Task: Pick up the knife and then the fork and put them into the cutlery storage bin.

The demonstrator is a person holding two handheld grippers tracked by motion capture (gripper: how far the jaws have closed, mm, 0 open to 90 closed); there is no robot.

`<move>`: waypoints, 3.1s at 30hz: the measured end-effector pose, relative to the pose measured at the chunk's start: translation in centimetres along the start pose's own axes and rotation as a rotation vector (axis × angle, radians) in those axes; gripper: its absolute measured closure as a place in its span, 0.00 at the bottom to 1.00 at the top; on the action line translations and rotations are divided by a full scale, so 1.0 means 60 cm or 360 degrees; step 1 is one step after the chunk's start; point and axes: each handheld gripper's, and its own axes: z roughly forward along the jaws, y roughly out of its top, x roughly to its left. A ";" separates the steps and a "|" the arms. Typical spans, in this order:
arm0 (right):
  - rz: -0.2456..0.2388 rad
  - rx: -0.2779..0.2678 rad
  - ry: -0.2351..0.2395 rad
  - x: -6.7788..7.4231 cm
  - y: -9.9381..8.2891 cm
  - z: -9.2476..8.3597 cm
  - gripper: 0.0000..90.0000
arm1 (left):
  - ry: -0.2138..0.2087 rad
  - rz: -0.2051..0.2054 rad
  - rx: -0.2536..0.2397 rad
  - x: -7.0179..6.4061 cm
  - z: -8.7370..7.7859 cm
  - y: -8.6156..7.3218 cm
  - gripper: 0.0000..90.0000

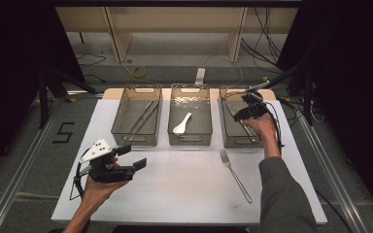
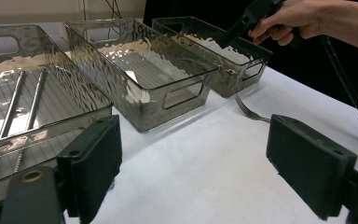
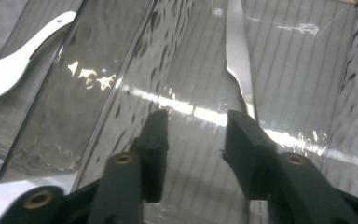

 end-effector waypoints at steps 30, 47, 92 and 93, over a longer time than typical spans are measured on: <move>-0.0488 -0.0013 0.0238 0.106 -0.100 -0.105 0.29 | 0.0008 -0.0011 -0.0009 0.001 -0.001 0.000 0.19; -0.0566 0.0008 0.0194 0.138 -0.173 -0.109 0.29 | -0.0005 -0.0031 -0.0022 0.002 -0.002 0.001 0.19; -0.0635 0.0420 0.0142 0.120 -0.244 -0.022 0.74 | -0.0012 -0.0021 -0.0018 0.000 -0.002 0.001 0.19; -0.0632 0.0422 0.0136 0.120 -0.244 -0.021 0.74 | -0.0011 -0.0020 -0.0018 0.000 -0.002 0.001 0.19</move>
